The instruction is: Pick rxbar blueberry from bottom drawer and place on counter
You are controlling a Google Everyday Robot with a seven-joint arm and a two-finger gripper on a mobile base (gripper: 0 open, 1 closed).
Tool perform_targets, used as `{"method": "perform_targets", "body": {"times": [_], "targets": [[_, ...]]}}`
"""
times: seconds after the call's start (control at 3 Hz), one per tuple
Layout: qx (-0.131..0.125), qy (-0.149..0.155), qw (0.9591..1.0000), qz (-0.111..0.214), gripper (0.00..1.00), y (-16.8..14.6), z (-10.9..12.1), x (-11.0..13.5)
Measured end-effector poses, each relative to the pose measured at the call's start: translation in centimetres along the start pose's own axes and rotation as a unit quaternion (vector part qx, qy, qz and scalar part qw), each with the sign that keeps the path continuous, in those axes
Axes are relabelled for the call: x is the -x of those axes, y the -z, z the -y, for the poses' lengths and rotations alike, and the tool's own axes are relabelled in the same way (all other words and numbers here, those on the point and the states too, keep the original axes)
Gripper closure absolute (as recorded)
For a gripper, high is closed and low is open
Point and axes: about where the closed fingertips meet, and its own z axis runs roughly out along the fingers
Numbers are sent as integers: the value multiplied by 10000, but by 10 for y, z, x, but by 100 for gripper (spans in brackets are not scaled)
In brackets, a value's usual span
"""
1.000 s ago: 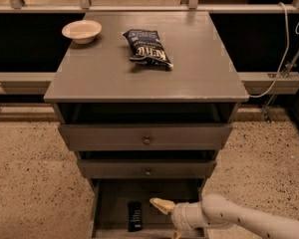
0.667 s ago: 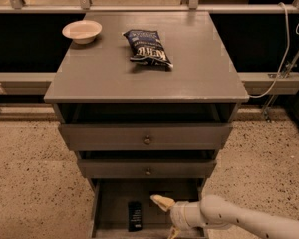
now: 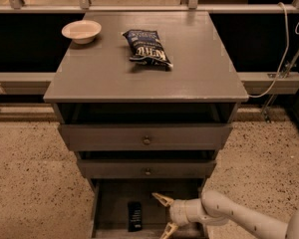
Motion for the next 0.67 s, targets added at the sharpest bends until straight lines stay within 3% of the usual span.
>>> {"method": "perform_targets", "body": {"times": [0.33, 0.67], "targets": [[32, -928, 9955, 177, 0, -4, 2, -8], [83, -992, 9949, 161, 0, -8, 4, -4]]}}
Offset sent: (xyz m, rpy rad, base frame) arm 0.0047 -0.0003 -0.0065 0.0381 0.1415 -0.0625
